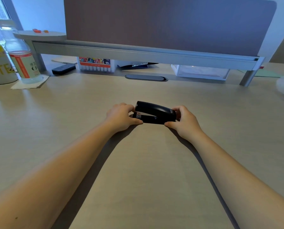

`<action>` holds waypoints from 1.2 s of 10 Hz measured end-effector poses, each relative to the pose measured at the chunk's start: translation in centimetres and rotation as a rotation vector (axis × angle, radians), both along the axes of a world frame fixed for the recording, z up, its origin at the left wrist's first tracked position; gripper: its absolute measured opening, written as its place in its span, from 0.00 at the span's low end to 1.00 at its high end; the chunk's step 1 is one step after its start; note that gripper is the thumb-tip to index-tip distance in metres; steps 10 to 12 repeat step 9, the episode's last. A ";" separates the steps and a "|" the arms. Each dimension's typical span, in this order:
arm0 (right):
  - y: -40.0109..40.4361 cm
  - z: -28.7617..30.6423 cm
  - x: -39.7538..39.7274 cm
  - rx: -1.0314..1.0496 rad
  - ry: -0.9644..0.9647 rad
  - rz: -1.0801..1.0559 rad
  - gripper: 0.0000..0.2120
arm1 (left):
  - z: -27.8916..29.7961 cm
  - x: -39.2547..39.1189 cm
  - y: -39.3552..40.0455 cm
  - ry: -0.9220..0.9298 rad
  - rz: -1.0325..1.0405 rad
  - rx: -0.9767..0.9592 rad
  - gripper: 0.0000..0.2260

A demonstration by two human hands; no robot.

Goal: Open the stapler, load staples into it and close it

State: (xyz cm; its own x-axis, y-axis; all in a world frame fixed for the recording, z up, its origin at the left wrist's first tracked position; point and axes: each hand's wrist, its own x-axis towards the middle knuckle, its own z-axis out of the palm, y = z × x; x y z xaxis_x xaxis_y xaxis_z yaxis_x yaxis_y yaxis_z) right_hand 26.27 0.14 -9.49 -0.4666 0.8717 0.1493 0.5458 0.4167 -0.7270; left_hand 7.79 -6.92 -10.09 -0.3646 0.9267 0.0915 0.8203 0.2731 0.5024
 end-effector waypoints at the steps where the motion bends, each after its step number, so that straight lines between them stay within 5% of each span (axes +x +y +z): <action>1: 2.5 0.0 -1.6 0.009 -0.011 -0.023 0.20 | -0.2 -1.4 2.8 -0.016 -0.013 -0.002 0.19; 6: 8.8 -0.1 -5.8 0.102 -0.030 -0.064 0.27 | -0.3 -3.9 9.8 -0.020 0.052 0.043 0.25; 8: 2.2 1.6 -0.8 0.071 -0.097 0.021 0.29 | 1.9 -1.0 1.3 -0.071 0.009 0.067 0.33; 9: -5.7 1.8 3.8 0.178 -0.073 0.248 0.21 | 1.6 2.6 -7.8 -0.025 -0.219 0.190 0.32; 12: -5.7 1.8 3.8 0.178 -0.073 0.248 0.21 | 1.6 2.6 -7.8 -0.025 -0.219 0.190 0.32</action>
